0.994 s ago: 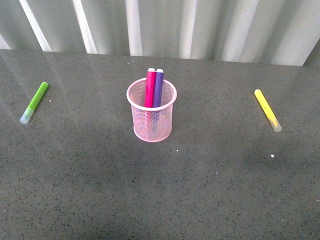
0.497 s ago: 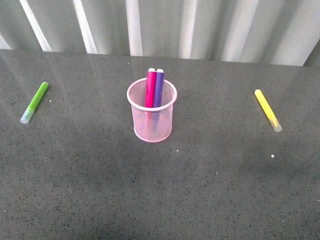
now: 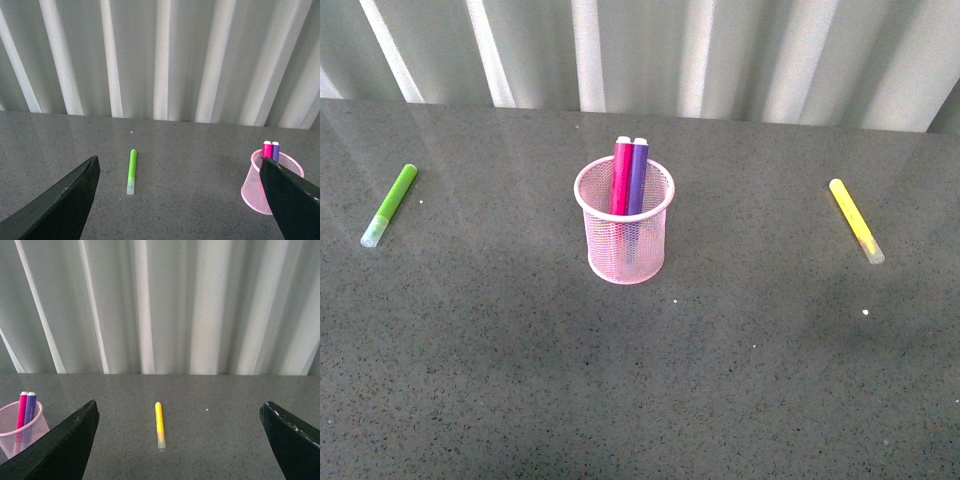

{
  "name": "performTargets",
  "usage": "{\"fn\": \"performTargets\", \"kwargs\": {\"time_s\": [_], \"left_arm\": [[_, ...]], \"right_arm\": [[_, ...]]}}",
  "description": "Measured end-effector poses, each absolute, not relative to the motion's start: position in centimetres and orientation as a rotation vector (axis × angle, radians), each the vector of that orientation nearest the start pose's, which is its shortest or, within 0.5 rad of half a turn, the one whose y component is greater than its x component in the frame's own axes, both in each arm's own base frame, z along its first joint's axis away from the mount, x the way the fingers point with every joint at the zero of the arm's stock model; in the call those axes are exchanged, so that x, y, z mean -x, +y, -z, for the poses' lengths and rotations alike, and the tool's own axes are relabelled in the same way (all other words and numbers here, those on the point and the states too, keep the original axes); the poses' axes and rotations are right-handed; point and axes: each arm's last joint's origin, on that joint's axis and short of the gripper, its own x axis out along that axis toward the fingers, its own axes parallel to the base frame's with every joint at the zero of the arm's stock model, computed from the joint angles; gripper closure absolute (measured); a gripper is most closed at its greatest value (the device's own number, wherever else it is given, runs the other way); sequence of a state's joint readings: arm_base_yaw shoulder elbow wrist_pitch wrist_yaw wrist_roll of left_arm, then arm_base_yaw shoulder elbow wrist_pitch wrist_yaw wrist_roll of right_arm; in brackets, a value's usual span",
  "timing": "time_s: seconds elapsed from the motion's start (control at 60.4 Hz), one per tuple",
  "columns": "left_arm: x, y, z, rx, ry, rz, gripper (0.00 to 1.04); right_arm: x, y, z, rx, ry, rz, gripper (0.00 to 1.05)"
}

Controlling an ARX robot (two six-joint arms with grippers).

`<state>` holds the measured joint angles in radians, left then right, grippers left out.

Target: Insert purple and pink pens into pink cup

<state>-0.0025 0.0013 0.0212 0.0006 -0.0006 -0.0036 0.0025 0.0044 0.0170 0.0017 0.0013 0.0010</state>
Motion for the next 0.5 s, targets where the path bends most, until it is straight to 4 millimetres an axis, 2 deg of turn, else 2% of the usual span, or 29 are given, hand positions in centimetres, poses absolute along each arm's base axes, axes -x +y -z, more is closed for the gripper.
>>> {"fn": "performTargets", "kwargs": {"time_s": [0.497], "left_arm": [[-9.64,-0.02,-17.07,0.004,-0.020,0.002,0.07]], "right_arm": [[-9.69,0.02,-16.91,-0.001,-0.014,-0.001,0.07]]}}
